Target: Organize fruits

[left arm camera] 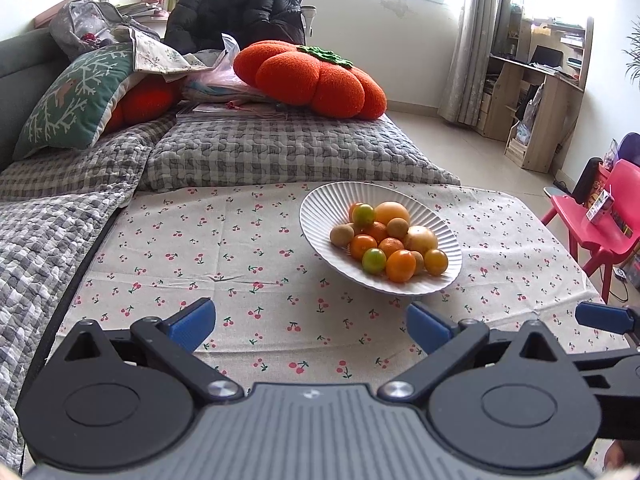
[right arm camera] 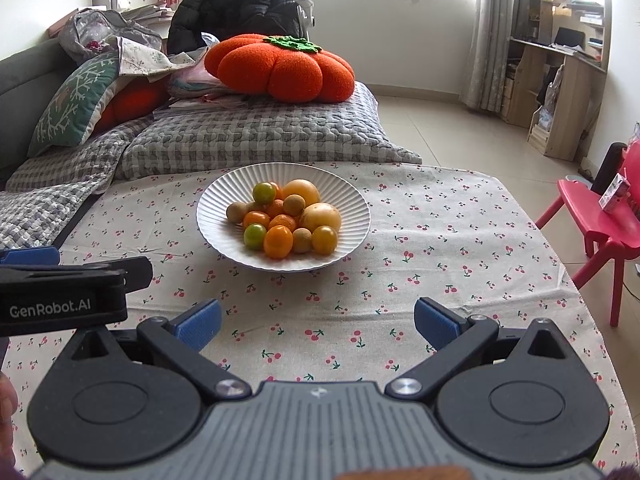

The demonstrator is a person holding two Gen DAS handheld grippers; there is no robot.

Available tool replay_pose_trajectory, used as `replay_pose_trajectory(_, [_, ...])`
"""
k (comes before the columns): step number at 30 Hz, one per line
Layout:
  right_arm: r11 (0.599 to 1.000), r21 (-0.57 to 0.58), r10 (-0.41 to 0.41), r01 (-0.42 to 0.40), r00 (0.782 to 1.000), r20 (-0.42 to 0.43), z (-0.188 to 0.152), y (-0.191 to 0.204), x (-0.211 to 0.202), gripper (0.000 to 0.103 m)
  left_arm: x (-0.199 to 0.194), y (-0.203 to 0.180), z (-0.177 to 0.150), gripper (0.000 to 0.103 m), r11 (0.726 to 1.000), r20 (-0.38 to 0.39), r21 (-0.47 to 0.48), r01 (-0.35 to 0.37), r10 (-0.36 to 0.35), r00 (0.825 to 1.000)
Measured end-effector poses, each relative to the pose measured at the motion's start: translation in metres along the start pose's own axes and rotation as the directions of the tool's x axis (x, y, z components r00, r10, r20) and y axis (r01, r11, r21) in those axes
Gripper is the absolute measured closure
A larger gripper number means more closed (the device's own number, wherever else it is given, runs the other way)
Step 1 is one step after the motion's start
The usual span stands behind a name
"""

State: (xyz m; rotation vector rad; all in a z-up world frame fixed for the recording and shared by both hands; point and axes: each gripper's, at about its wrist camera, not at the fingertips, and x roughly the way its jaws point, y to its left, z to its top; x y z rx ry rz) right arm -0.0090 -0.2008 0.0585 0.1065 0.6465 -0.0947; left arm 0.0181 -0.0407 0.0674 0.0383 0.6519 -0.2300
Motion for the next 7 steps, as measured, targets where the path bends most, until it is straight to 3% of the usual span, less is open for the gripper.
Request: replay_pose_trajectory(7, [1.0,-0.003,-0.001,0.001,1.0,-0.002,-0.0003,0.0004,0.0008,0.0,0.0017,-0.0001,-0.0001,0.012,1.0,-0.011,0.0,0.001,-0.001,1.0])
